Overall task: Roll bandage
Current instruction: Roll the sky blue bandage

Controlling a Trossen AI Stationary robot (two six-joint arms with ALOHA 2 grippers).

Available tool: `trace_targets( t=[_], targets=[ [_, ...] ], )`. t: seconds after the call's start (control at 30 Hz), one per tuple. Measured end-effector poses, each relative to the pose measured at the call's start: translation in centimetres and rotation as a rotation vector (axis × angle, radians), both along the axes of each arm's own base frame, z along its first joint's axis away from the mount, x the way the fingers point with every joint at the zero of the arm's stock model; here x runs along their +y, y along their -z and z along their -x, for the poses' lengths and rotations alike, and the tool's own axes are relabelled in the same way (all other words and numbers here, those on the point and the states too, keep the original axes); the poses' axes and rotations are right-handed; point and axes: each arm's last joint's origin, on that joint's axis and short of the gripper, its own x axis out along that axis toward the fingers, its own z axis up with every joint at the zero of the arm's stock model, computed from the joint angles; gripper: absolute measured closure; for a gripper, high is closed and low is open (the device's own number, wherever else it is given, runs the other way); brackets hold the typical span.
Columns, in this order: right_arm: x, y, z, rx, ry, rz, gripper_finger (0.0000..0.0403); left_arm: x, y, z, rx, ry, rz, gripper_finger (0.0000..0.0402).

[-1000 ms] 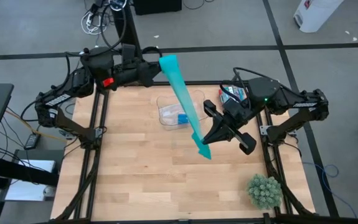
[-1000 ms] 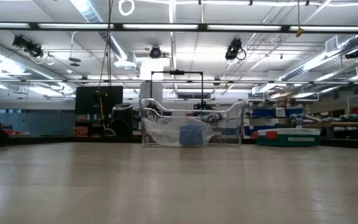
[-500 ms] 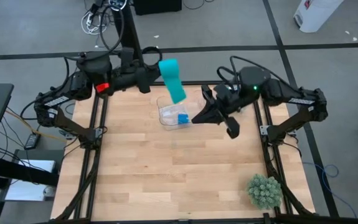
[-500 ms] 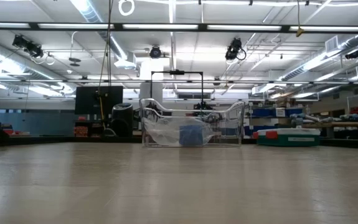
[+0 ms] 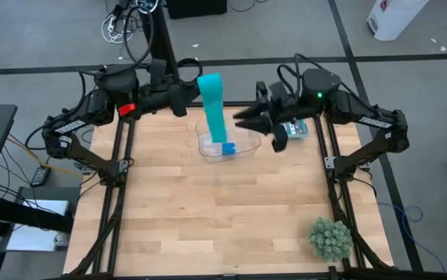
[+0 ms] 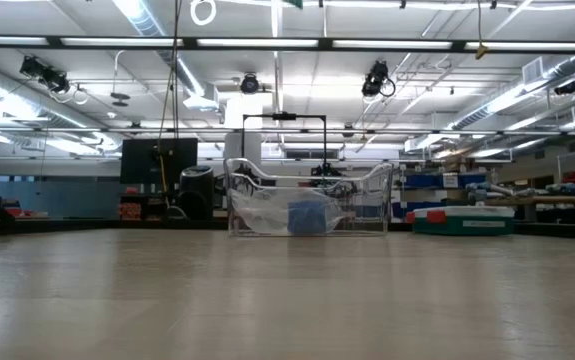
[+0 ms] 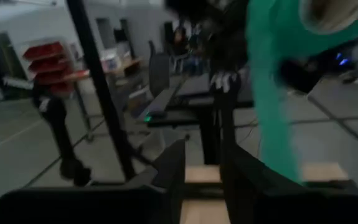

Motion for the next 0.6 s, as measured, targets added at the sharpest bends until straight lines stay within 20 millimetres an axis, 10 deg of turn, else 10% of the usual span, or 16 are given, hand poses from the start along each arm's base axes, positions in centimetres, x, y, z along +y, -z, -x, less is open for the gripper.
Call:
trace_targets(
  t=[0.6],
  targets=[
    [-1.8, 0.5, -2.7, -0.098, 0.109, 0.08, 0.025, 0.0, 0.5, -0.1, 0.044, 0.002, 0.007, 0.0375]
  ],
)
